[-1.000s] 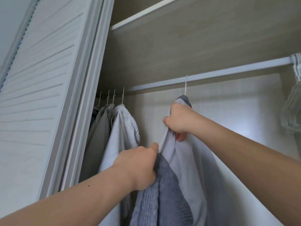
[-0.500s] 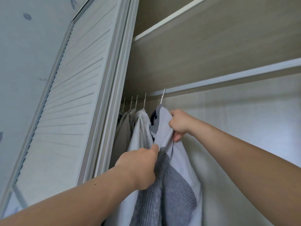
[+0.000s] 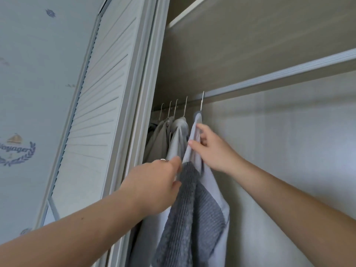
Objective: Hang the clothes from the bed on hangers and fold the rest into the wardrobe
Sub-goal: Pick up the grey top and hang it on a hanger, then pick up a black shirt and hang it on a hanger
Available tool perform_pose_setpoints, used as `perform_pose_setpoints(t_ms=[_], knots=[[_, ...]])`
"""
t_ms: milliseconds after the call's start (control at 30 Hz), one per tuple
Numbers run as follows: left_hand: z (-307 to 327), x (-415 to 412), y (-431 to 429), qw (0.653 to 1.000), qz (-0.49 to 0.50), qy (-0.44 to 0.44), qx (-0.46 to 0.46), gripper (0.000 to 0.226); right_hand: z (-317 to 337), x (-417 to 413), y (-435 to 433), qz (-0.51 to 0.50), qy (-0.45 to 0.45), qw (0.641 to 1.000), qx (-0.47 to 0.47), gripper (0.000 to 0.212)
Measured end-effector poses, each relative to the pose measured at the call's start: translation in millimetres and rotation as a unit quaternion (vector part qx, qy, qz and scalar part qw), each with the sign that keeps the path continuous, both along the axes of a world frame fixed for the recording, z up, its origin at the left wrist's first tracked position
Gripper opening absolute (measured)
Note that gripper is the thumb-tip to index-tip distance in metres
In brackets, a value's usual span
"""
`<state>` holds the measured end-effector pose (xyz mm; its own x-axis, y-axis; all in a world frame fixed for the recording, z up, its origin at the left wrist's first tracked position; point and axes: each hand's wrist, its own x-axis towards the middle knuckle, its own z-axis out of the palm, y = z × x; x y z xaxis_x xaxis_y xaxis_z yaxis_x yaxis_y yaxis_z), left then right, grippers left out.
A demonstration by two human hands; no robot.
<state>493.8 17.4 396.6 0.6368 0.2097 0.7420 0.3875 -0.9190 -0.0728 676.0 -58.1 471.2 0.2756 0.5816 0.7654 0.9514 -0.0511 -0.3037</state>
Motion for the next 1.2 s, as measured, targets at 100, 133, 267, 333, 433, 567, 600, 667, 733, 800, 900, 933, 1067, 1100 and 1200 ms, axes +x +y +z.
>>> perform_pose_setpoints(t_ms=[100,133,267,333,433,567,600,667,733,800,900,933,1067,1100,1200], knots=[[-12,-28,4,0.997,0.045,-0.035,0.056,0.019,-39,-17,5,-0.027,-0.09,0.996,-0.001,0.075],[-18,-39,6,0.995,0.068,-0.04,0.06,0.025,-52,-25,7,-0.044,-0.114,0.992,-0.004,0.078],[-50,-86,9,0.984,0.136,-0.066,0.09,0.045,-100,-62,17,-0.033,-0.178,0.983,-0.012,0.075],[-71,-110,9,0.979,0.162,-0.074,0.097,0.046,-123,-85,23,-0.008,-0.198,0.98,-0.019,0.075],[-107,-149,11,0.972,0.211,-0.072,0.072,0.056,-158,-119,32,0.026,-0.231,0.972,-0.027,0.077],[-159,-207,5,0.955,0.29,-0.053,0.02,0.065,-205,-168,40,0.093,-0.241,0.964,-0.058,0.077],[-171,-223,2,0.95,0.31,-0.046,0.004,0.066,-217,-182,41,0.113,-0.242,0.961,-0.071,0.078],[-193,-257,-8,0.936,0.351,-0.028,-0.032,0.068,-240,-213,41,0.151,-0.242,0.952,-0.109,0.078],[-215,-294,-22,0.918,0.39,-0.011,-0.067,0.069,-265,-248,40,0.184,-0.241,0.941,-0.15,0.079],[-239,-334,-40,0.9,0.424,-0.006,-0.103,0.071,-292,-286,37,0.216,-0.234,0.93,-0.183,0.08],[-279,-398,-75,0.869,0.47,0.007,-0.156,0.073,-333,-349,23,0.255,-0.231,0.911,-0.227,0.081],[-293,-420,-88,0.857,0.485,0.01,-0.175,0.074,-347,-372,17,0.27,-0.228,0.904,-0.241,0.082],[-354,-517,-148,0.8,0.539,0.001,-0.262,0.076,-399,-476,-17,0.323,-0.209,0.877,-0.287,0.081],[-368,-540,-165,0.782,0.554,0.001,-0.284,0.076,-412,-503,-26,0.343,-0.204,0.867,-0.299,0.081],[-409,-611,-219,0.724,0.597,-0.013,-0.347,0.08,-450,-582,-54,0.401,-0.202,0.829,-0.333,0.08]])
